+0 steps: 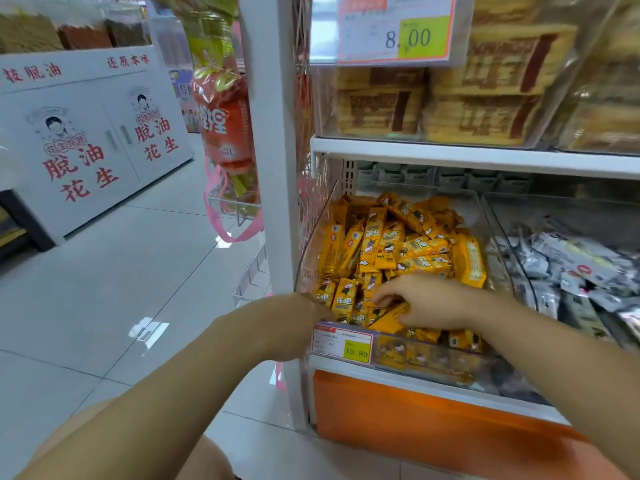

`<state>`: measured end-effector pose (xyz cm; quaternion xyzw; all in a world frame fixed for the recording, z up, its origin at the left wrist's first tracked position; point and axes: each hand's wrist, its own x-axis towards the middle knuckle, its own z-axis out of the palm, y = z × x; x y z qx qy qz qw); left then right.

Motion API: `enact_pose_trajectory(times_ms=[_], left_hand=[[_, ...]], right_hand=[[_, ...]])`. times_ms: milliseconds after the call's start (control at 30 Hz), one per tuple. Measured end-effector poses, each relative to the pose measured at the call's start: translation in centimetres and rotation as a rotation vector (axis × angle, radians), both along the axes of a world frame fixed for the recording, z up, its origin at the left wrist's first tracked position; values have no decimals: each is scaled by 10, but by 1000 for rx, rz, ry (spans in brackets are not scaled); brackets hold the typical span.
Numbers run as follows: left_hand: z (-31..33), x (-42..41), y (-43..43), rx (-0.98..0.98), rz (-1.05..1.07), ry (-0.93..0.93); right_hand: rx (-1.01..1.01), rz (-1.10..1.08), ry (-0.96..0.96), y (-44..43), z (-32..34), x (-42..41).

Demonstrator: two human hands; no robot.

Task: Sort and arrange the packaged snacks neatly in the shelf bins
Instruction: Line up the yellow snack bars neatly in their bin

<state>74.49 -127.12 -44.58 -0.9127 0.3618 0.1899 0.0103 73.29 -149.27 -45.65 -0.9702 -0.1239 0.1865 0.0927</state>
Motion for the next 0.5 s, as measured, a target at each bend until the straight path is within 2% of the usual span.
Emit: enact_pose_trajectory(times_ms=[233, 500], left_hand=[[26, -2, -6, -109, -26, -93], [5, 16, -36, -222, -37, 27]], right_hand=[[-127, -5, -11, -5, -1, -7], [136, -63, -120, -8, 26, -4]])
